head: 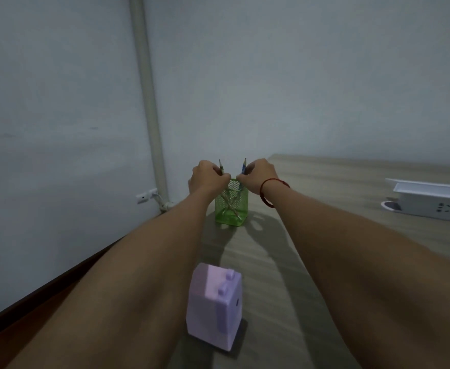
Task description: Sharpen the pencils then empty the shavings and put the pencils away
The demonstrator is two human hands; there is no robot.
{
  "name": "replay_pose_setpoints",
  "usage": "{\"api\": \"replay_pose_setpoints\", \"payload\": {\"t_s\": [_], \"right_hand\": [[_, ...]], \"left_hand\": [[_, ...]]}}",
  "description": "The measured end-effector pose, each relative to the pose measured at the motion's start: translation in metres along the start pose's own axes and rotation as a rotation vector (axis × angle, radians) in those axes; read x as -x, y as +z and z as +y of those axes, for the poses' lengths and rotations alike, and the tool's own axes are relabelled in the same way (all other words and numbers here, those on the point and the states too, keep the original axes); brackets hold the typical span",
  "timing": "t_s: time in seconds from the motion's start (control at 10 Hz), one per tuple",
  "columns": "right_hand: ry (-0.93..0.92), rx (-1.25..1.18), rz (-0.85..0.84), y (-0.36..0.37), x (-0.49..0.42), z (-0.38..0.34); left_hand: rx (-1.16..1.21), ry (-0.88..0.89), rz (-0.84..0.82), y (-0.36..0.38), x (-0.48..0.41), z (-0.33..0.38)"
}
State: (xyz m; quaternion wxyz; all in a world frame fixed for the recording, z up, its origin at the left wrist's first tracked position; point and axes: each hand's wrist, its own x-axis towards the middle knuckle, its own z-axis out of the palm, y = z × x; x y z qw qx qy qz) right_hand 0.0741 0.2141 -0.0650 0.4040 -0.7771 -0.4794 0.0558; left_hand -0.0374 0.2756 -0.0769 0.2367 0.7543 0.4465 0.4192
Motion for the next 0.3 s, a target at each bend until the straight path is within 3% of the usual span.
{"api": "replay_pose_setpoints", "payload": {"t_s": [0.3], "right_hand": [[0.073, 0.054, -0.047, -0.030, 0.030, -0.022]], "left_hand": [[-0.020, -0.088, -0.048, -0.027, 0.015, 0.010]]}}
